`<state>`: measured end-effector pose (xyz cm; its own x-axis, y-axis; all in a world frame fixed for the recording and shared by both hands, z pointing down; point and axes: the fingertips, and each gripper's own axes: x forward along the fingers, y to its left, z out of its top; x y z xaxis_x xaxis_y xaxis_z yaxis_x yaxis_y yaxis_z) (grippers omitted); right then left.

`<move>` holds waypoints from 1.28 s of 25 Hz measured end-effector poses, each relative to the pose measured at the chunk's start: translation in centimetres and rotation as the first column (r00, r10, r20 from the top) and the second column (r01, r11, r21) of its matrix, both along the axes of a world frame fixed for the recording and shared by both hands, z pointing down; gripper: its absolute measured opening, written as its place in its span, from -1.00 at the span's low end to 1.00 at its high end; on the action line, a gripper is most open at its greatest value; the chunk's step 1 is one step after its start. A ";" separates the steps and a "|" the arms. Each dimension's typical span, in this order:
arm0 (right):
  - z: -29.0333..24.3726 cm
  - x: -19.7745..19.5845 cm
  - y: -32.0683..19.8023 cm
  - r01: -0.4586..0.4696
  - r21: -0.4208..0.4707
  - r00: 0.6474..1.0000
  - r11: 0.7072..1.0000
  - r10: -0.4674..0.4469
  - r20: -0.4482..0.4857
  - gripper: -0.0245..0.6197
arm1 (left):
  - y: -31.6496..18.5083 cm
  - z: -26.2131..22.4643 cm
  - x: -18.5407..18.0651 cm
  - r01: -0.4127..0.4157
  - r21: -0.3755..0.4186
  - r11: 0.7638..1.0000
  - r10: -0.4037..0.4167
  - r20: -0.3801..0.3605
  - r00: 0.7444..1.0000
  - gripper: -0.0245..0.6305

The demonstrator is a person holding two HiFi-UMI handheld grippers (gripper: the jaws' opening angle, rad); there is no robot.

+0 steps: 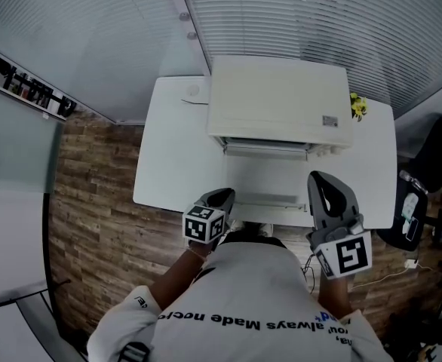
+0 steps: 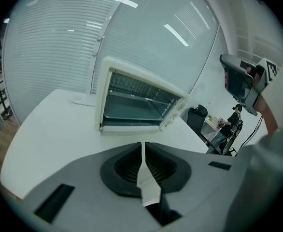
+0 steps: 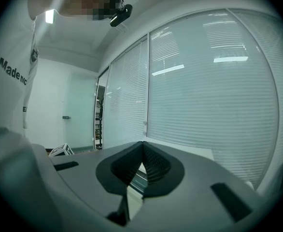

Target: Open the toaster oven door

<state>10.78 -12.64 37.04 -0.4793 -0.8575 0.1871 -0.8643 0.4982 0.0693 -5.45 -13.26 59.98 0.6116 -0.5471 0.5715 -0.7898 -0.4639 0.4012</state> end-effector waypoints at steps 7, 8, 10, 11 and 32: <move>-0.2 0.0 -0.1 0.002 0.002 1.000 1.000 -0.002 -0.009 -0.90 | -3.7 -8.1 -0.1 0.045 0.211 0.977 -0.035 -0.052 0.998 -0.82; -0.2 0.0 -0.2 0.002 0.002 1.000 1.000 -0.002 -0.009 -0.90 | -4.1 -9.2 0.0 0.044 0.240 0.970 -0.031 -0.062 0.998 -0.83; -0.2 0.1 -0.3 0.003 0.003 1.000 1.000 -0.003 -0.008 -0.90 | -4.7 -11.4 0.2 0.048 0.297 0.954 -0.026 -0.076 0.997 -0.84; -0.2 0.1 -0.3 0.004 0.005 1.000 1.000 -0.004 -0.008 -0.90 | -5.0 -12.4 0.2 0.051 0.324 0.945 -0.026 -0.081 0.996 -0.85; -1.3 0.0 -1.0 0.007 0.035 1.000 0.999 -0.007 -0.014 -0.90 | -5.1 -26.9 0.7 0.096 0.653 0.751 0.000 -0.145 0.989 -0.86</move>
